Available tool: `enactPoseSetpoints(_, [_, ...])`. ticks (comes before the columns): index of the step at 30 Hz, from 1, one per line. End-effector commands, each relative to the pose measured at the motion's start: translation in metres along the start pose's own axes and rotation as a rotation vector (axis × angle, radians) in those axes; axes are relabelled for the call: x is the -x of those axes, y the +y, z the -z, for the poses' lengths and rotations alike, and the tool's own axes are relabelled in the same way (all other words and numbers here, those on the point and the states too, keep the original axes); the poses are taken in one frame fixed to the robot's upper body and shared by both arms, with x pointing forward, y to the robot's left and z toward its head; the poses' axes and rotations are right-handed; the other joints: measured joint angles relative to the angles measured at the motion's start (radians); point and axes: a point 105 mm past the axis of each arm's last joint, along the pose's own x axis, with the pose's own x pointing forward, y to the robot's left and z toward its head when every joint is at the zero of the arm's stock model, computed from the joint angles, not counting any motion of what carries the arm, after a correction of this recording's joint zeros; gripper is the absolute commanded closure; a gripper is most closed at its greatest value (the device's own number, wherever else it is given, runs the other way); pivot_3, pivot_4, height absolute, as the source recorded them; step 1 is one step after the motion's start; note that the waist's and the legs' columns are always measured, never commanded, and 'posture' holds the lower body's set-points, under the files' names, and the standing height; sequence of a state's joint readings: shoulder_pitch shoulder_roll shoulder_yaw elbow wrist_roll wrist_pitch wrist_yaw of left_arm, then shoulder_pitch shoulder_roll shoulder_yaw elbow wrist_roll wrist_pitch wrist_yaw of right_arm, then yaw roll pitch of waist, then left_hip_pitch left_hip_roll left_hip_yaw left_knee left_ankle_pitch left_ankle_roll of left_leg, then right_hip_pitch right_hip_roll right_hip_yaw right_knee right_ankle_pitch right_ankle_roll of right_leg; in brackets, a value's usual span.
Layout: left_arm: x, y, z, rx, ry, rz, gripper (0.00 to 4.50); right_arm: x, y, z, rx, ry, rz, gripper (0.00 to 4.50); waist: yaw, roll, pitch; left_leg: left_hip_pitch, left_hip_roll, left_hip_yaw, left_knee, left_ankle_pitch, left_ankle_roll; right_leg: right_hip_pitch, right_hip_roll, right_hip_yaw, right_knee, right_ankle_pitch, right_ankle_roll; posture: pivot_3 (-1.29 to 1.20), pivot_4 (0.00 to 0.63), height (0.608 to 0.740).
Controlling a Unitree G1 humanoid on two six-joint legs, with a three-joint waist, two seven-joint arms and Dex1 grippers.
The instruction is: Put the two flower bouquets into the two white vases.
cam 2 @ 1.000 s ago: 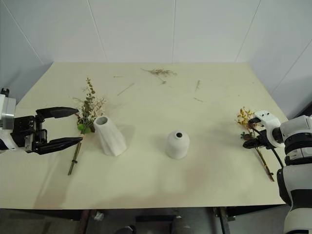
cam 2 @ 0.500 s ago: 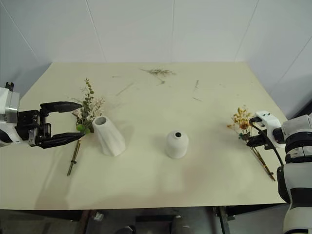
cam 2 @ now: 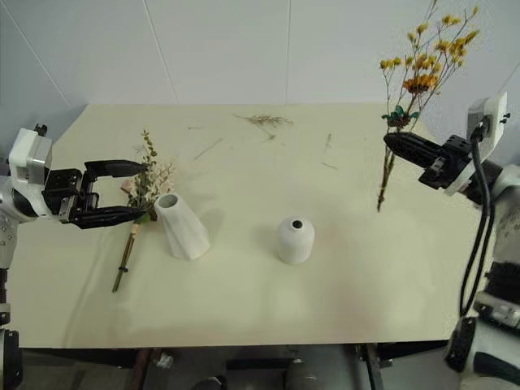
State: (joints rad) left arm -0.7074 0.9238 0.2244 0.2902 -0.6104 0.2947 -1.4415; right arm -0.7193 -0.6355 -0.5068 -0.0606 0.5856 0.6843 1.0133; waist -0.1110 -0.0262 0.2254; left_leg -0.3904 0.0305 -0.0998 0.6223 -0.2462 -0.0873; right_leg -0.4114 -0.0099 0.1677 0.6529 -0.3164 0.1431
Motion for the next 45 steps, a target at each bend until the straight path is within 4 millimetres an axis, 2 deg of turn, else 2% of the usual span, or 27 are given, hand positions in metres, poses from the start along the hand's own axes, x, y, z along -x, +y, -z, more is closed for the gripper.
enactPoseSetpoints(1, [0.001,0.006,-0.007,-0.044,0.005,0.003,0.00,-0.015,0.031,-0.021,0.053,-0.158,-0.055,4.46,0.000,0.000,0.000,0.000,0.000,0.000,0.000,0.000,0.000,0.000,0.000,0.000,0.001,0.000,0.000,0.00,0.150,0.740])
enactPoseSetpoints(4, [0.003,0.009,-0.005,-0.037,0.006,-0.009,0.00,-0.028,0.049,-0.015,0.046,-0.210,-0.097,4.46,0.001,0.000,0.000,0.000,0.000,0.000,0.001,0.000,0.000,0.000,0.000,0.000,0.001,0.000,0.000,0.00,0.150,0.740])
enactPoseSetpoints(9, [0.009,0.011,0.000,-0.022,0.015,-0.038,0.00,-0.041,0.078,0.001,0.013,-0.200,-0.213,4.46,0.002,0.000,0.000,0.000,0.000,0.000,0.001,0.000,0.000,0.000,0.000,0.000,0.001,0.000,0.000,0.00,0.150,0.740])
enactPoseSetpoints(14, [0.011,0.010,0.003,-0.015,0.011,-0.055,0.00,-0.045,0.088,0.009,-0.040,-0.198,-0.245,4.46,0.005,0.000,0.000,-0.001,0.000,-0.001,0.001,0.000,0.000,0.000,0.000,0.000,0.001,0.000,0.000,0.00,0.150,0.740])
enactPoseSetpoints(26, [0.011,0.010,0.002,-0.021,-0.003,-0.082,0.00,-0.042,0.081,0.023,-0.065,-0.194,-0.205,4.46,0.006,0.000,0.000,-0.001,0.000,-0.001,0.001,0.000,0.000,0.000,0.000,0.000,0.001,0.000,-0.001,0.00,0.150,0.740])
enactPoseSetpoints(35, [0.011,0.009,0.002,-0.031,-0.010,-0.097,0.00,-0.044,0.079,0.020,-0.056,-0.202,-0.206,4.46,0.006,0.000,0.000,0.000,0.000,-0.001,0.000,0.000,0.000,-0.001,0.000,0.000,0.001,0.000,-0.001,0.00,0.150,0.740])
enactPoseSetpoints(45, [0.012,0.008,0.002,-0.039,-0.016,-0.112,0.00,-0.038,0.076,0.040,-0.070,-0.142,-0.206,4.46,0.010,0.000,0.000,0.000,0.000,-0.001,0.000,0.000,0.000,-0.001,0.000,0.000,0.000,0.000,-0.001,0.00,0.150,0.740])
